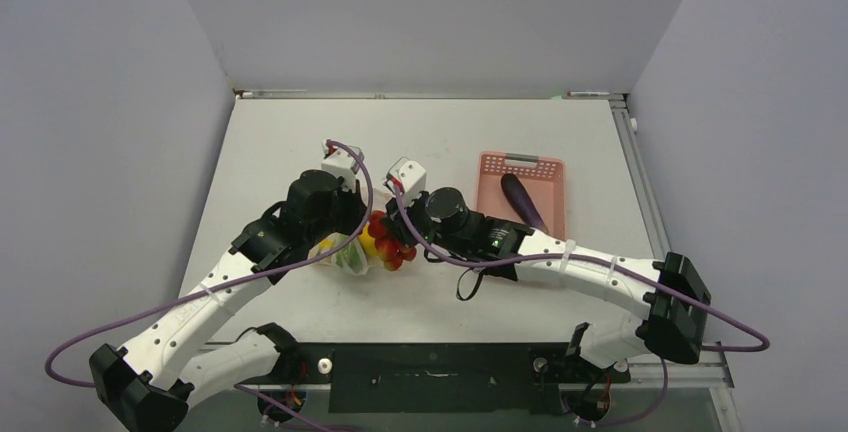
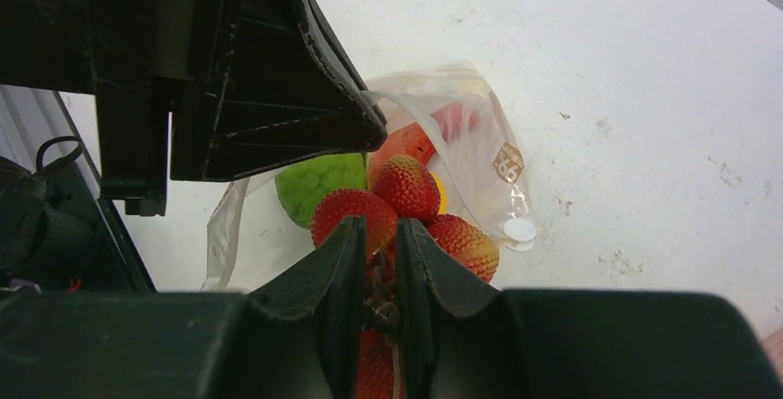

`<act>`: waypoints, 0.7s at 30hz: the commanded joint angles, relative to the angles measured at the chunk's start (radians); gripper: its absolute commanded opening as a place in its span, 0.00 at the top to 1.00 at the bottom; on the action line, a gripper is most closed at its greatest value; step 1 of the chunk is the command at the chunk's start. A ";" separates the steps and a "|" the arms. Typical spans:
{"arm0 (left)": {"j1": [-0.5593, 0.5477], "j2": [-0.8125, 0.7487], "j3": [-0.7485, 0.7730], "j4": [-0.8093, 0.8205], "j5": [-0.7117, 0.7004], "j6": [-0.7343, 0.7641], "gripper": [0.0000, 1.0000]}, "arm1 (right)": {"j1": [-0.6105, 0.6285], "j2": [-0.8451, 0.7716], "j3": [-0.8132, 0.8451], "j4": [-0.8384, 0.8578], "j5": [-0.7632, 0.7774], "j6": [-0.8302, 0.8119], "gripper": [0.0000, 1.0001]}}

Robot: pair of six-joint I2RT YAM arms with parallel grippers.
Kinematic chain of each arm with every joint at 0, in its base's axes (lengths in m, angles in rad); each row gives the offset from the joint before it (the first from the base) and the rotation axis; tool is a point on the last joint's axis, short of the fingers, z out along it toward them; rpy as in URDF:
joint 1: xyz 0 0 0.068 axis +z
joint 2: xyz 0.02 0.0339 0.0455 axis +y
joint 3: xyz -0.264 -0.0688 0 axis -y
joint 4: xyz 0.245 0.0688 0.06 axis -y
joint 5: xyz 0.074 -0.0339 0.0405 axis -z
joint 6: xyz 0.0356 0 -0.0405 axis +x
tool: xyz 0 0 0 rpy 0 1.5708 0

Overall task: Place the food in the zip-top bag and seal the zipper
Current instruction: Place the fake fruit in the zipper food storage bag.

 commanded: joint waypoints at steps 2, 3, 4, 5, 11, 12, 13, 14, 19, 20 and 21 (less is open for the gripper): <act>0.007 -0.017 0.010 0.062 0.029 0.001 1.00 | 0.020 0.012 -0.015 0.165 0.077 0.012 0.95; 0.007 -0.015 0.010 0.062 0.031 0.001 1.00 | 0.025 0.016 -0.014 0.173 0.095 0.021 0.95; 0.007 -0.016 0.010 0.063 0.032 0.001 1.00 | 0.030 0.022 -0.012 0.185 0.110 0.028 0.95; 0.007 -0.014 0.010 0.062 0.034 0.001 1.00 | 0.035 0.026 -0.011 0.198 0.125 0.039 0.95; 0.007 -0.007 0.012 0.061 0.033 0.001 1.00 | 0.090 0.083 0.034 0.244 0.212 0.107 0.95; 0.007 -0.007 0.011 0.061 0.031 0.001 1.00 | 0.102 0.092 0.037 0.253 0.239 0.118 0.95; 0.007 -0.008 0.011 0.061 0.031 0.001 1.00 | 0.111 0.098 0.036 0.267 0.269 0.135 0.95; 0.007 -0.009 0.011 0.062 0.031 0.001 1.00 | 0.118 0.102 0.033 0.282 0.310 0.150 0.95; 0.007 -0.010 0.010 0.061 0.031 0.000 1.00 | 0.125 0.115 0.007 0.353 0.436 0.246 0.95; 0.007 -0.010 0.010 0.061 0.031 0.000 1.00 | 0.125 0.116 -0.001 0.371 0.456 0.267 0.95; 0.007 -0.010 0.010 0.062 0.032 0.000 1.00 | 0.125 0.116 -0.007 0.388 0.474 0.285 0.95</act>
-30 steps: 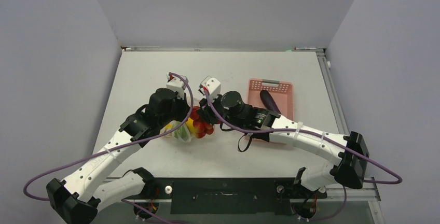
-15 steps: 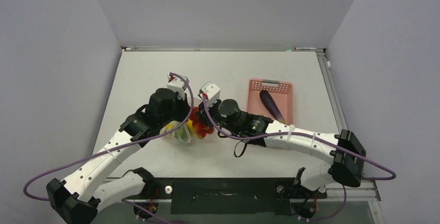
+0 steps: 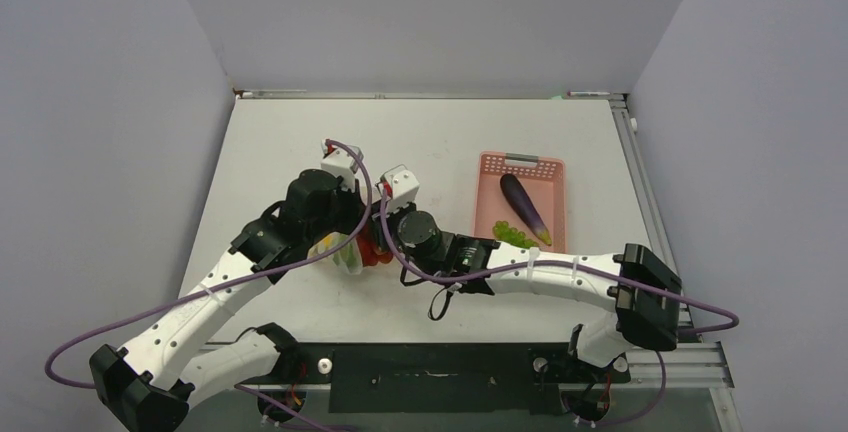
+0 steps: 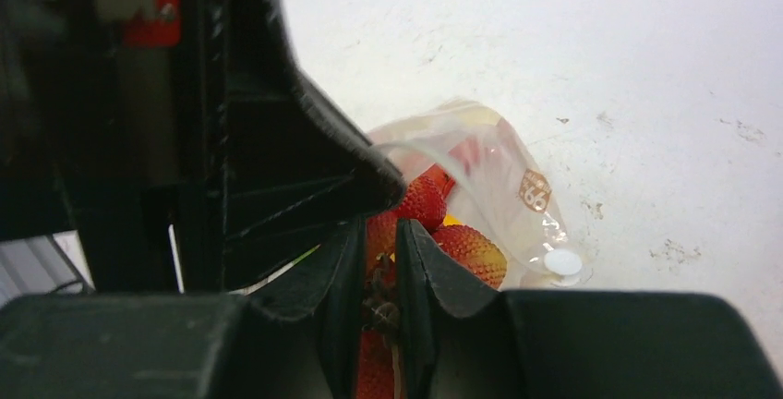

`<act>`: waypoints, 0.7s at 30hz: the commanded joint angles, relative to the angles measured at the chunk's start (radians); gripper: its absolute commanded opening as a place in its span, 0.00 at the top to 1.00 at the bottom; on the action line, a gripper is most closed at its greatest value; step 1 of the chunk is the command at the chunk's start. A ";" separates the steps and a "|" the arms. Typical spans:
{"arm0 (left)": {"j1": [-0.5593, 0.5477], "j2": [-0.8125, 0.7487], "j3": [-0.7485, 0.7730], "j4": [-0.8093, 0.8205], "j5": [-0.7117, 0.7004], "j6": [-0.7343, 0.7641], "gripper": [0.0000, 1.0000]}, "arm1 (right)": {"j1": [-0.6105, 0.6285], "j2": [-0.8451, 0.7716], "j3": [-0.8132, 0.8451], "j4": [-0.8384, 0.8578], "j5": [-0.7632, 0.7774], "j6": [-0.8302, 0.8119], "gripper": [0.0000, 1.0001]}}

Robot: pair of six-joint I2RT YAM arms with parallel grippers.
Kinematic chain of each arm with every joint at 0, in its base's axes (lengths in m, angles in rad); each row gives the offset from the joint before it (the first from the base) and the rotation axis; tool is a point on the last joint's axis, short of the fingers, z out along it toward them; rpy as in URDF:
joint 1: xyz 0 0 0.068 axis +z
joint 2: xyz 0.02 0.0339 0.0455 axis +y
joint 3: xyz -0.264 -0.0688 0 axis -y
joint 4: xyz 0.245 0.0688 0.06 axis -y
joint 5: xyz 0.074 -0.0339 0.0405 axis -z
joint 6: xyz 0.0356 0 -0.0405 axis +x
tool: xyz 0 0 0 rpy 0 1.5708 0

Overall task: Place the food in the zip-top bag and seal the zipper
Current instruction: Place the fake fruit in the zipper food storage bag.

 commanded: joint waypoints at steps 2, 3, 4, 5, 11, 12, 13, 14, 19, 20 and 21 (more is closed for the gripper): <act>0.001 -0.012 0.010 0.061 0.019 -0.002 1.00 | 0.001 -0.006 -0.001 0.210 0.177 0.139 0.95; 0.001 -0.012 0.010 0.061 0.020 -0.002 1.00 | 0.001 0.000 -0.001 0.219 0.200 0.150 0.95; 0.001 -0.012 0.010 0.061 0.021 -0.002 1.00 | 0.002 0.005 -0.001 0.228 0.223 0.166 0.95; 0.001 -0.013 0.010 0.062 0.022 -0.002 1.00 | 0.001 0.010 -0.003 0.239 0.245 0.183 0.95; 0.001 -0.026 0.008 0.065 0.025 -0.002 1.00 | 0.002 0.061 -0.009 0.299 0.319 0.275 0.95; 0.001 -0.029 0.008 0.066 0.026 -0.004 1.00 | 0.001 0.069 -0.008 0.301 0.319 0.283 0.95; 0.001 -0.032 0.010 0.069 0.027 -0.007 1.00 | 0.002 0.075 -0.004 0.300 0.313 0.286 0.95; 0.001 -0.036 0.010 0.071 0.027 -0.012 1.00 | 0.002 0.077 -0.002 0.296 0.310 0.290 0.95; 0.001 -0.035 0.031 0.068 0.033 -0.049 1.00 | 0.003 0.076 -0.033 0.293 0.300 0.332 0.95; 0.001 -0.031 0.044 0.063 0.036 -0.054 1.00 | 0.003 0.075 -0.043 0.297 0.298 0.340 0.95; 0.001 -0.028 0.053 0.060 0.039 -0.065 1.00 | 0.003 0.074 -0.052 0.303 0.296 0.348 0.95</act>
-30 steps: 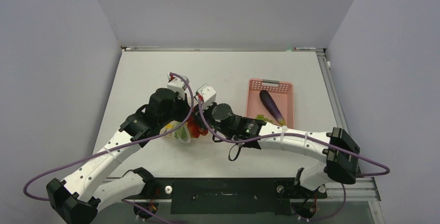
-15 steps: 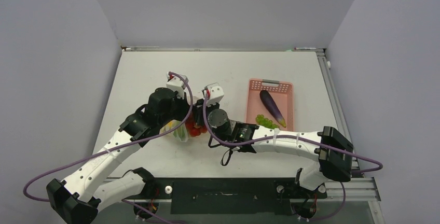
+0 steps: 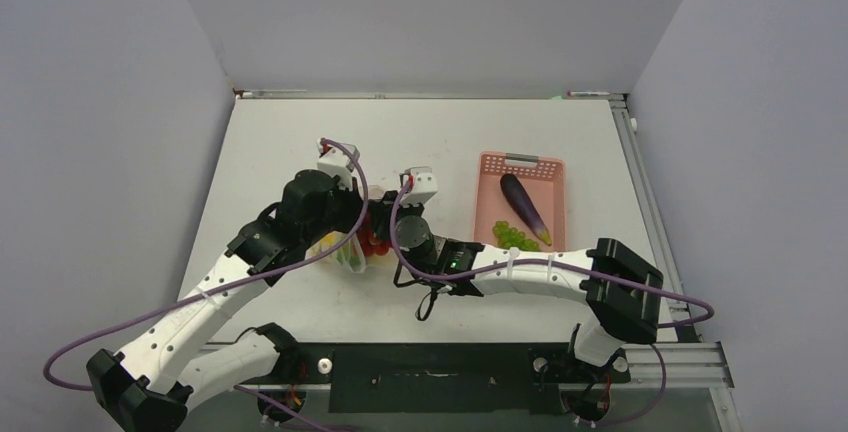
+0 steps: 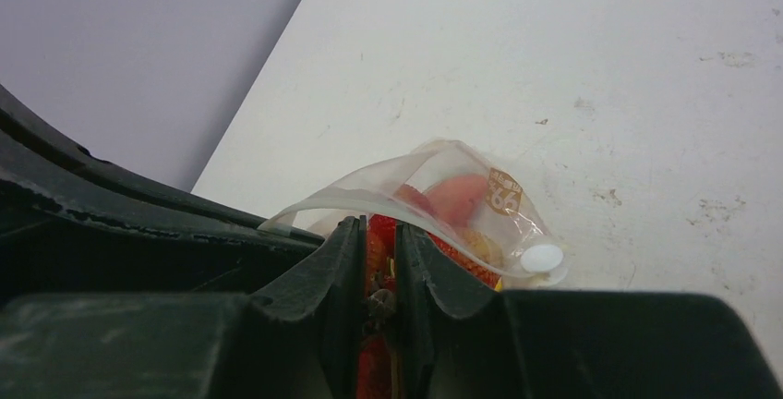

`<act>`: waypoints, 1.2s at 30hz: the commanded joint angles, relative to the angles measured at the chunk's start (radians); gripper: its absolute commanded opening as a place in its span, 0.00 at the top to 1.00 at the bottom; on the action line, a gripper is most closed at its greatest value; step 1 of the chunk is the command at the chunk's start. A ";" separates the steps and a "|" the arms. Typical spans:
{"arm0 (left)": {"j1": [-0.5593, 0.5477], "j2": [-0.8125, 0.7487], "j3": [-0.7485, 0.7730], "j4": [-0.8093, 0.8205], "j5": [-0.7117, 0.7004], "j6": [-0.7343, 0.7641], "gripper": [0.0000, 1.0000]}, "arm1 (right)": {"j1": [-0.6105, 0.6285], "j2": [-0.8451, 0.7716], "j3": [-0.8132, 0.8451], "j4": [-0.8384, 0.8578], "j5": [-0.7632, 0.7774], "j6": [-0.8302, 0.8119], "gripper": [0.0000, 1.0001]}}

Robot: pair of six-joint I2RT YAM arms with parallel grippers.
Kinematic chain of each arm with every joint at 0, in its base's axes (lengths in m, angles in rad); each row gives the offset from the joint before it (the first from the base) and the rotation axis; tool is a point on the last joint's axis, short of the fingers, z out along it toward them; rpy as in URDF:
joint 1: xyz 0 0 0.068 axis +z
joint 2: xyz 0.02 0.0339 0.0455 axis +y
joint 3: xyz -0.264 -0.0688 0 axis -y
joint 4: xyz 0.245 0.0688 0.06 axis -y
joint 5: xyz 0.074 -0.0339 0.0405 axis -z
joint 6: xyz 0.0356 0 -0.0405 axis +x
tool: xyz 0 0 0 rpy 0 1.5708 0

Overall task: Place the food in the zip-top bag and seal the zipper
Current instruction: Place the fake fruit in the zipper food storage bag.

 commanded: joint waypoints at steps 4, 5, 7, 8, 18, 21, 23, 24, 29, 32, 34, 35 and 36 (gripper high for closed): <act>0.001 0.006 0.085 0.027 0.051 -0.085 1.00 | 0.004 -0.026 -0.050 0.121 0.023 0.085 0.95; 0.002 0.011 0.093 0.018 0.055 -0.093 1.00 | 0.004 -0.029 -0.052 0.125 0.028 0.084 0.95; 0.001 0.020 0.107 0.002 0.064 -0.114 1.00 | 0.005 -0.037 -0.052 0.129 0.044 0.075 0.95; 0.001 0.023 0.113 -0.006 0.070 -0.122 1.00 | 0.007 -0.041 -0.050 0.130 0.055 0.068 0.95; 0.001 0.053 0.177 -0.070 0.113 -0.193 1.00 | 0.010 -0.064 -0.036 0.092 0.052 0.013 0.77; 0.002 0.053 0.186 -0.077 0.113 -0.212 1.00 | 0.012 -0.089 -0.042 0.063 0.028 -0.022 0.49; 0.003 0.057 0.190 -0.078 0.114 -0.223 1.00 | 0.012 -0.109 -0.048 0.039 0.018 -0.045 0.39; 0.003 0.058 0.190 -0.077 0.114 -0.229 1.00 | 0.011 -0.123 -0.050 0.025 0.016 -0.050 0.36; 0.008 0.067 0.193 -0.076 0.108 -0.251 1.00 | 0.011 -0.201 -0.066 -0.022 -0.015 -0.094 0.29; 0.014 0.069 0.189 -0.072 0.109 -0.262 1.00 | 0.011 -0.251 -0.053 -0.089 -0.023 -0.121 0.27; 0.018 0.071 0.189 -0.070 0.109 -0.267 1.00 | 0.010 -0.285 -0.046 -0.140 -0.027 -0.129 0.25; 0.019 0.073 0.188 -0.069 0.108 -0.268 1.00 | 0.009 -0.300 -0.039 -0.172 -0.027 -0.130 0.25; 0.019 0.073 0.187 -0.069 0.109 -0.269 1.00 | 0.008 -0.313 -0.030 -0.212 -0.026 -0.134 0.25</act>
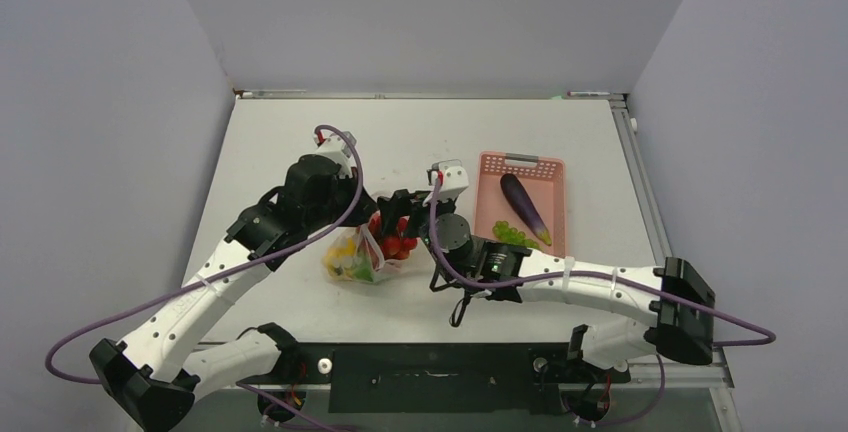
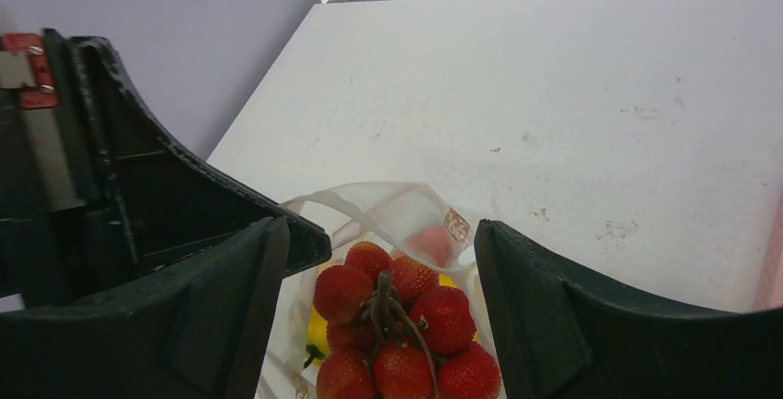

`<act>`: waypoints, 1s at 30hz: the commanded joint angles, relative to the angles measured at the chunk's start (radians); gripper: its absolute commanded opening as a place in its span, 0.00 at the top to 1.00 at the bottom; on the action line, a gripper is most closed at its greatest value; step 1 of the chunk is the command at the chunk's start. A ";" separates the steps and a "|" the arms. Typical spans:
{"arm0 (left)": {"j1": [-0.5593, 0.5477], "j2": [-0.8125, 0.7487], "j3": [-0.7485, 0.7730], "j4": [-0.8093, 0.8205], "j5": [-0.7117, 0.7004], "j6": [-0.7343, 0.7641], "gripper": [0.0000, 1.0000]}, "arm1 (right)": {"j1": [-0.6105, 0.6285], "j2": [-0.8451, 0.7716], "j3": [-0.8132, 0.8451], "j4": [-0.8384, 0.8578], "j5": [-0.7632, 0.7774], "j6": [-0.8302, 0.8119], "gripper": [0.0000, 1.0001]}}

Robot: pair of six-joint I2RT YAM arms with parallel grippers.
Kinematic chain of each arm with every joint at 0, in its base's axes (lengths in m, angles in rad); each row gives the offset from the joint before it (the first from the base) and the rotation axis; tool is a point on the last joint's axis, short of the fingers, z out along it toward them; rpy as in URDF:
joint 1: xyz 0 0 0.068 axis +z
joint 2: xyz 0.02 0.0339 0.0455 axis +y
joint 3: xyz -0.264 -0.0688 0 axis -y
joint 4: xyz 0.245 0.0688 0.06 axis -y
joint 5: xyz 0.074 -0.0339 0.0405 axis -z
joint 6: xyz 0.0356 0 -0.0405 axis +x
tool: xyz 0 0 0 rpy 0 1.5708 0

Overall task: Place the food in the zip-top bag and seal the zipper
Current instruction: Place the fake fruit in the zipper food storage bag, then adjust the zipper food storage bag at the center of the board.

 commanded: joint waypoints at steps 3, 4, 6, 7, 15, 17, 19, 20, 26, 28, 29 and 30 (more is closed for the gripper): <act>0.014 -0.003 0.046 0.059 0.024 -0.033 1.00 | 0.003 -0.108 0.073 -0.228 -0.027 -0.012 0.25; 0.014 -0.004 0.047 0.059 0.026 -0.033 1.00 | -0.001 -0.118 0.081 -0.291 -0.032 0.000 0.25; 0.016 -0.003 0.046 0.059 0.028 -0.035 1.00 | -0.004 -0.128 0.096 -0.395 -0.038 0.034 0.25; 0.017 -0.003 0.048 0.060 0.029 -0.035 1.00 | -0.007 -0.131 0.100 -0.434 -0.046 0.043 0.26; 0.023 -0.001 0.058 0.064 0.040 -0.035 1.00 | -0.040 -0.192 0.028 -0.602 -0.104 0.212 0.31; 0.025 -0.002 0.062 0.062 0.045 -0.034 1.00 | -0.060 -0.202 -0.006 -0.621 -0.148 0.250 0.33; 0.028 -0.003 0.062 0.062 0.048 -0.035 1.00 | -0.085 -0.209 -0.036 -0.631 -0.199 0.295 0.34; 0.030 -0.005 0.062 0.063 0.049 -0.034 1.00 | -0.096 -0.212 -0.054 -0.627 -0.239 0.309 0.34; 0.036 -0.005 0.061 0.066 0.055 -0.035 1.00 | -0.149 -0.242 -0.157 -0.567 -0.343 0.390 0.36; 0.037 -0.005 0.062 0.067 0.055 -0.035 1.00 | -0.165 -0.246 -0.181 -0.546 -0.373 0.412 0.36; 0.037 -0.005 0.062 0.067 0.055 -0.034 1.00 | -0.173 -0.244 -0.190 -0.536 -0.387 0.420 0.36; 0.038 -0.006 0.060 0.068 0.055 -0.035 1.00 | -0.178 -0.241 -0.197 -0.525 -0.400 0.426 0.36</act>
